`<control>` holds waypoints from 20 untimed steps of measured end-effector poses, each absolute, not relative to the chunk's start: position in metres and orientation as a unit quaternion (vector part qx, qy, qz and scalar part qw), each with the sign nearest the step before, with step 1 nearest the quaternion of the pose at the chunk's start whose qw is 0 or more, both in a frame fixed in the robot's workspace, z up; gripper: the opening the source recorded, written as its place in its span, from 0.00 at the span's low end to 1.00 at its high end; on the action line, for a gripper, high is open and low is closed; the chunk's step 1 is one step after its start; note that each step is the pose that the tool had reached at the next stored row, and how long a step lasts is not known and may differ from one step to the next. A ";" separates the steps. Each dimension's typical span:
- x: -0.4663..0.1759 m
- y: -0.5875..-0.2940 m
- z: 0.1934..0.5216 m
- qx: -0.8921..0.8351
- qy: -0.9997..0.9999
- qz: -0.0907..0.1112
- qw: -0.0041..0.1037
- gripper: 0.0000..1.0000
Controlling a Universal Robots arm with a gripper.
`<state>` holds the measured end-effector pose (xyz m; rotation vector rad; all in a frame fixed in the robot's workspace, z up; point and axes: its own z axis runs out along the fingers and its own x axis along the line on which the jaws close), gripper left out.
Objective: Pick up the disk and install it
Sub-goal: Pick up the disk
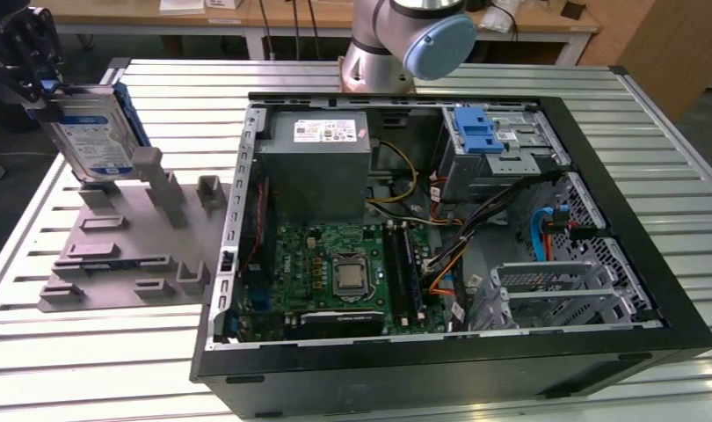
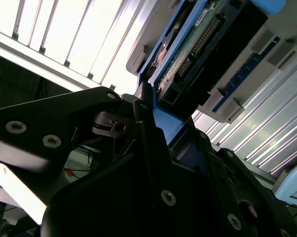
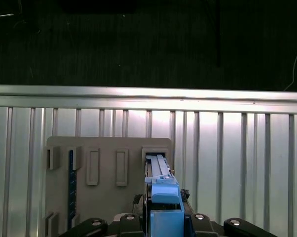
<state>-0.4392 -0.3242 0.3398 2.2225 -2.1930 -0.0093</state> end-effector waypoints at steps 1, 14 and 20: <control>-0.439 -0.324 0.340 0.712 -0.702 -0.003 0.010 0.36; -0.439 -0.324 0.346 0.712 -0.702 -0.003 0.010 0.36; -0.439 -0.324 0.348 0.712 -0.702 -0.003 0.010 0.36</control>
